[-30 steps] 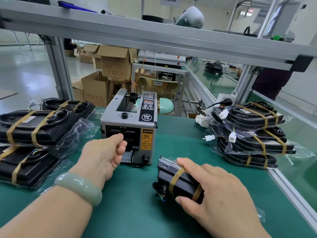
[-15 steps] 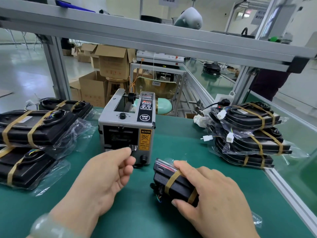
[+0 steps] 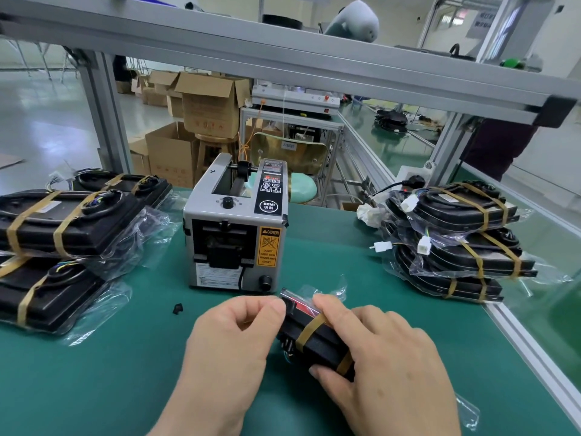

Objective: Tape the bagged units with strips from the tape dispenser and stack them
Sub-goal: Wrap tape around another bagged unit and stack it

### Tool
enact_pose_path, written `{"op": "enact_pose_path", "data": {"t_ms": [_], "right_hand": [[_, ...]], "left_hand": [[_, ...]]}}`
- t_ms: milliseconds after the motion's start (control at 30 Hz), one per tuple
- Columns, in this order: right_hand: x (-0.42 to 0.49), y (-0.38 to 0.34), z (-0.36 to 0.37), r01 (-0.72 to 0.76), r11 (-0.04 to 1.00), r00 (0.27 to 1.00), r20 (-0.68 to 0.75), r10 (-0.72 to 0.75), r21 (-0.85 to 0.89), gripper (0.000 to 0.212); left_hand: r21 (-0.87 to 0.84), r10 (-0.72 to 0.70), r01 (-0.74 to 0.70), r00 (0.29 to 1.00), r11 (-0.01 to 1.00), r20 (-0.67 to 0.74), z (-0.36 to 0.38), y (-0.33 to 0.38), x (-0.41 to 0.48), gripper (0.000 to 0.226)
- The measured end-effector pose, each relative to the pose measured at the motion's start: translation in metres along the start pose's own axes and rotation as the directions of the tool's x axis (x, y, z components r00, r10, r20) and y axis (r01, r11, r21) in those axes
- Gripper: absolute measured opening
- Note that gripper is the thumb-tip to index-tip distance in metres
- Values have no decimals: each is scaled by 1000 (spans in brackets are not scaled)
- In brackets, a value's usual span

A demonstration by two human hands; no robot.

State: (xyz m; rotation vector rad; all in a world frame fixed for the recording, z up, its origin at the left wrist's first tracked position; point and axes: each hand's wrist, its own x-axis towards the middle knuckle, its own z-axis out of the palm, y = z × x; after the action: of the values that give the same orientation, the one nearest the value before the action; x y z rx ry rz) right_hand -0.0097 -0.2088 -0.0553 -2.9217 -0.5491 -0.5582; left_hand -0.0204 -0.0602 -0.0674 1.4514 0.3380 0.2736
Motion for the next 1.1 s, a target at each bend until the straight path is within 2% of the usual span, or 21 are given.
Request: {"op": "enact_pose_path", "data": {"t_ms": [133, 667, 1100], "right_hand": [[-1, 0, 0, -4, 1000, 1000, 5, 4, -2, 88], [0, 2, 0, -5, 1000, 1000, -12, 5, -2, 88], [1, 1, 0, -2, 1000, 1000, -30, 1, -11, 88]], "left_hand": [[15, 14, -14, 1000, 1000, -8, 1, -1, -1, 7], [25, 0, 2, 998, 1000, -62, 7, -5, 2, 17], [70, 104, -95, 986, 993, -131, 11, -9, 4, 10]]}}
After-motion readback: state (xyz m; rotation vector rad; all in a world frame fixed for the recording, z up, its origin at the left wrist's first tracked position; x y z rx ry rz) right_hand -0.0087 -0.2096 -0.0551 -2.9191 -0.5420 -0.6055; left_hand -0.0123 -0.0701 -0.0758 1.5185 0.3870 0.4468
